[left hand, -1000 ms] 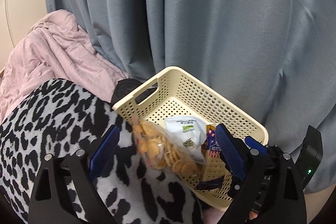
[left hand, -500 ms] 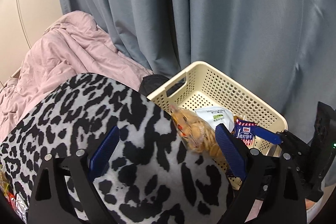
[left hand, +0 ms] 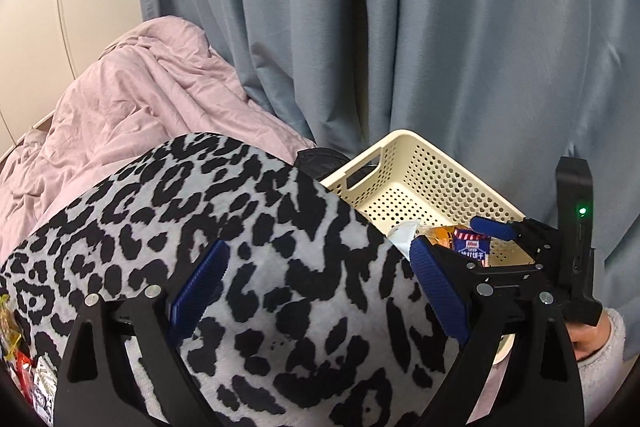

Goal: Organize snacks
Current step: 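Move both open tools back over the snacks on the blanket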

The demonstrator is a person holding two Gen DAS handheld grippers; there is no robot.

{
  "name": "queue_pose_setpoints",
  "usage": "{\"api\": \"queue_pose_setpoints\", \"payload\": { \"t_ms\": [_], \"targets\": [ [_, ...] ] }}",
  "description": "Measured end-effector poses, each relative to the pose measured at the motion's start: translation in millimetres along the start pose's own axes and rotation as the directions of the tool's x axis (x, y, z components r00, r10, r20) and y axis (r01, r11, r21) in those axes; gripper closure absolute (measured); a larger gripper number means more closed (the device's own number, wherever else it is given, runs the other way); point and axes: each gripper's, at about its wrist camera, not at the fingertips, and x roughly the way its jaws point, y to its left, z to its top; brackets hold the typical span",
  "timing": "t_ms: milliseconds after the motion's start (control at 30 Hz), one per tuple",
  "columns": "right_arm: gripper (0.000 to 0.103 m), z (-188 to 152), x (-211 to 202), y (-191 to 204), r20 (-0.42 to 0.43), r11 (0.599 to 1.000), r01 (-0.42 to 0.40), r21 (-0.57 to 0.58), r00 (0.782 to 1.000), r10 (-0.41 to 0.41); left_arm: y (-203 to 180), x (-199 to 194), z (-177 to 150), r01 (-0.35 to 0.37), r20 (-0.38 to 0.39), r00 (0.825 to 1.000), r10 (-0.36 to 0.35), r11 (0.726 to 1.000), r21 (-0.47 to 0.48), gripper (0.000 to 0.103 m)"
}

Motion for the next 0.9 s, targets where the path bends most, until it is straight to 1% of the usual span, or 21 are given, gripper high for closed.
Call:
{"api": "queue_pose_setpoints", "payload": {
  "t_ms": [100, 300, 500, 667, 900],
  "targets": [
    [0.022, 1, -4, 3, 0.027, 1.000, 0.001, 0.007, 1.000, -0.001, 4, -5, -2, -0.006, 0.003, 1.000, 0.006, 1.000, -0.009, 0.011],
    [0.022, -2, -26, 12, 0.114, 1.000, -0.005, 0.016, 0.994, 0.003, 15, -14, -10, -0.021, 0.009, 1.000, 0.022, 0.999, -0.037, 0.011],
    [0.022, 2, -49, 34, 0.196, 0.999, -0.045, -0.002, 0.979, 0.045, 29, -29, -20, -0.036, 0.022, 0.999, 0.037, 0.997, -0.070, 0.011],
    [0.022, 2, -59, 66, 0.220, 0.994, -0.087, -0.058, 0.971, 0.098, 48, -46, -32, -0.060, 0.031, 0.997, 0.064, 0.992, -0.110, 0.011],
    [0.022, 1, -61, 107, 0.215, 0.983, -0.148, -0.110, 0.962, 0.169, 80, -78, -54, -0.108, 0.049, 0.992, 0.117, 0.981, -0.164, 0.011]
  ]
}}
